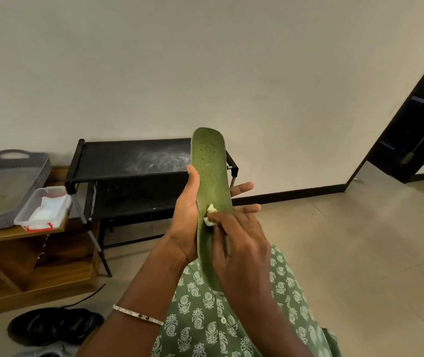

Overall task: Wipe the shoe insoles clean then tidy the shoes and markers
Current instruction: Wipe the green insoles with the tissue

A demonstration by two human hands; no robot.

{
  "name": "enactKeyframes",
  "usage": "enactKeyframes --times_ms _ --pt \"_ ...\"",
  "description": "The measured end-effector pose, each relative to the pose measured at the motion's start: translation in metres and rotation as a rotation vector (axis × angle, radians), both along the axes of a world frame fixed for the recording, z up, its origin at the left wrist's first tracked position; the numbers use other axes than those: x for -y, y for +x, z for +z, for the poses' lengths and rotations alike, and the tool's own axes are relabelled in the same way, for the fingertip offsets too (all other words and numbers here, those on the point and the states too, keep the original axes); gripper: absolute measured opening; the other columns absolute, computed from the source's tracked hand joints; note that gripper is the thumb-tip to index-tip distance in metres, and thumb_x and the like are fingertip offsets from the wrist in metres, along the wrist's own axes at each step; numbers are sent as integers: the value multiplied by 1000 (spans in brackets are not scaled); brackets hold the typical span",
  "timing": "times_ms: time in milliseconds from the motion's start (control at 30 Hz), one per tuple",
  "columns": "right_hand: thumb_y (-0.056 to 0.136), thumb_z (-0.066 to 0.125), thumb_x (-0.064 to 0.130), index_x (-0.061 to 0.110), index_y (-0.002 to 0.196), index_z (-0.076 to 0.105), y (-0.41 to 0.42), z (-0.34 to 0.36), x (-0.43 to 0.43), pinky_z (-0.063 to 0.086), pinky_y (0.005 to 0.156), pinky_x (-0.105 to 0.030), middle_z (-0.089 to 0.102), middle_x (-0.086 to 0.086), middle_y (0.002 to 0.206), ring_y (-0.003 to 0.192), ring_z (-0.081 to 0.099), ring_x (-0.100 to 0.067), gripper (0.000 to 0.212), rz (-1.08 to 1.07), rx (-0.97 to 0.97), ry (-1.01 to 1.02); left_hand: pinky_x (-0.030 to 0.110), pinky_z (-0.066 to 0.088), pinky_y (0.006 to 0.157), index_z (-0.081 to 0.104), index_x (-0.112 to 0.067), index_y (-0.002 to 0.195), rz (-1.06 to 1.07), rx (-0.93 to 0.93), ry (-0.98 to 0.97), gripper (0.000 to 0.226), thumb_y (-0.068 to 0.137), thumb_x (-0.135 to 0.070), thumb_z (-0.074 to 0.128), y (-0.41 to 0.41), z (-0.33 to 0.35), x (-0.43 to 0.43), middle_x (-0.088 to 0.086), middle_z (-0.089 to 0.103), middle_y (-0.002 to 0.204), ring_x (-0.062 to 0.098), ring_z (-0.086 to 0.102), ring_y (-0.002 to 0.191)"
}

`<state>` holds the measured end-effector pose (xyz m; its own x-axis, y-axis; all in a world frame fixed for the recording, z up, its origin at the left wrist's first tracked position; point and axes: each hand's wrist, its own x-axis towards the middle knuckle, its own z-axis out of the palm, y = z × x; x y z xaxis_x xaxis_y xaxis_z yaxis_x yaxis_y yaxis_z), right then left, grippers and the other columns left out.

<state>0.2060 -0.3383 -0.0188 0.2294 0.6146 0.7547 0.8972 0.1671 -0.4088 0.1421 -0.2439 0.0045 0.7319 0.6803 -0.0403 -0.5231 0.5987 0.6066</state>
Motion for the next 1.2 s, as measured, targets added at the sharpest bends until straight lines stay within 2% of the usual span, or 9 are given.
enactKeyframes --times_ms 100,233,367,600,700,867,1000,1100,1200 --pt "85 72 4 12 104 76 13 15 -12 54 79 -28 73 0 100 93 63 -12 21 5 -47 10 53 43 109 57 -8 136 16 -52 31 91 90 -80 25 0 1 3 21 59 137 44 52 129" --pt "88 68 6 12 106 76 29 42 -37 57 75 -38 71 -2 101 92 65 -18 21 -5 -72 13 38 59 88 74 -12 113 63 -54 71 72 97 -67 31 4 2 12 13 71 112 25 70 104" --pt "89 67 8 13 108 76 26 47 -42 56 81 -36 71 -1 104 97 64 -17 21 -18 -76 1 39 57 94 72 -13 120 76 -51 72 69 97 -65 33 2 4 13 14 70 119 27 68 111" --pt "86 72 6 12 107 75 3 19 -9 56 84 -30 72 0 104 96 64 -12 22 -14 -86 4 55 35 115 57 -4 136 -21 -53 13 95 88 -81 27 -2 3 5 29 50 143 47 40 139" --pt "85 72 7 13 105 76 10 24 -14 58 79 -36 73 0 101 92 66 -14 21 7 -109 0 51 37 115 55 2 138 -17 -75 42 100 89 -81 27 -1 -1 3 28 50 144 38 48 135" --pt "88 68 8 13 106 76 30 51 -42 57 77 -38 73 -1 99 91 65 -18 19 -26 -103 46 40 57 92 74 -19 117 60 -60 65 65 97 -66 33 6 0 13 12 69 122 26 67 113" --pt "90 67 6 14 106 75 26 53 -45 51 82 -29 72 1 102 96 60 -16 20 -26 -73 32 39 59 90 76 -21 114 64 -56 81 63 99 -63 33 5 4 18 13 70 122 26 68 112" --pt "89 67 4 13 105 74 10 40 -31 50 83 -26 71 0 102 95 60 -15 20 -26 -66 33 53 39 114 58 -7 137 52 -88 79 81 93 -73 40 2 -1 8 28 51 142 40 50 134" --pt "87 70 3 10 108 73 0 22 -14 48 91 -18 71 -2 104 99 62 -12 23 -53 -94 37 56 24 121 48 6 141 -75 -82 102 106 86 -84 35 1 -2 6 29 43 149 45 36 142"
